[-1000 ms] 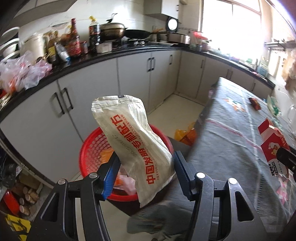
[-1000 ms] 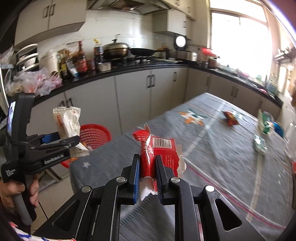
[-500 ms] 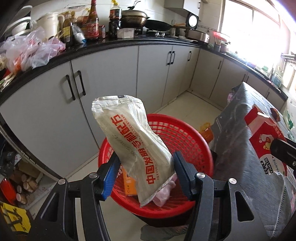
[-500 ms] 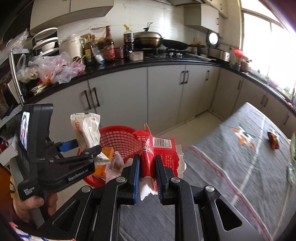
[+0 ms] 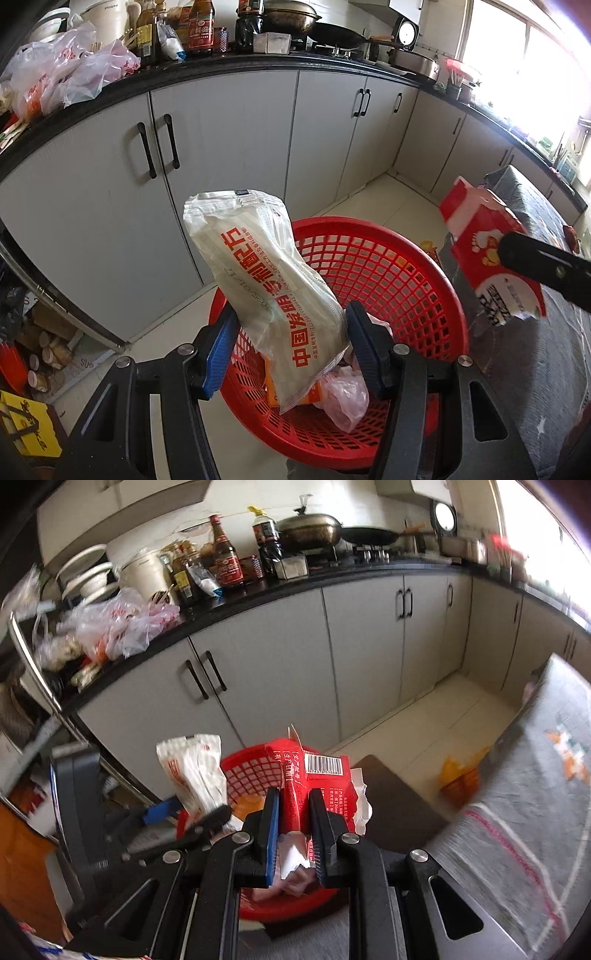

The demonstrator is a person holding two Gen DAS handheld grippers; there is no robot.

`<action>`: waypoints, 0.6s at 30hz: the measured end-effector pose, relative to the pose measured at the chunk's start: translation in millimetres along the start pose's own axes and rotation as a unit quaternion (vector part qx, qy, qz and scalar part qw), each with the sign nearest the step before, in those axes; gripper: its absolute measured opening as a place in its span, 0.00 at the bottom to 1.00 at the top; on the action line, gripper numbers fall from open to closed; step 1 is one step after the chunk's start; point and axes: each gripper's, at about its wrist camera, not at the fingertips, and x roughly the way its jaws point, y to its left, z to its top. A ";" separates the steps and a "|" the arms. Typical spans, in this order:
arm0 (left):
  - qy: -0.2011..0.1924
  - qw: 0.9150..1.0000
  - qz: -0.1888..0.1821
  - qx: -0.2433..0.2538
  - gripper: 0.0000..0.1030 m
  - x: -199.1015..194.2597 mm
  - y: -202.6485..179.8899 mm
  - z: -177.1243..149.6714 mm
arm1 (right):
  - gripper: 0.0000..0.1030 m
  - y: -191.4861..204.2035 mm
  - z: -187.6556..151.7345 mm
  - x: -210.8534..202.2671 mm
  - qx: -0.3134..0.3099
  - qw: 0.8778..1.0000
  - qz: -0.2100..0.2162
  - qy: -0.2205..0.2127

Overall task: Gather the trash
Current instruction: 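Carry the red wrapper and white printed bag over the red basket, then open both grippers to drop wrapper and bag into the red basket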

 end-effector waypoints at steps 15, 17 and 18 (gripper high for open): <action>-0.004 1.000 0.000 -0.004 0.59 7.2 3.3 3.2 | 0.21 -27.1 1.2 27.4 0.079 0.995 0.052 0.014; -0.007 1.000 0.002 -0.001 0.60 4.7 2.6 3.8 | 0.23 -29.0 0.4 27.0 0.084 0.995 0.051 0.012; -0.009 1.000 0.003 -0.001 0.62 3.4 2.7 4.0 | 0.25 -29.4 0.4 26.8 0.086 0.995 0.050 0.012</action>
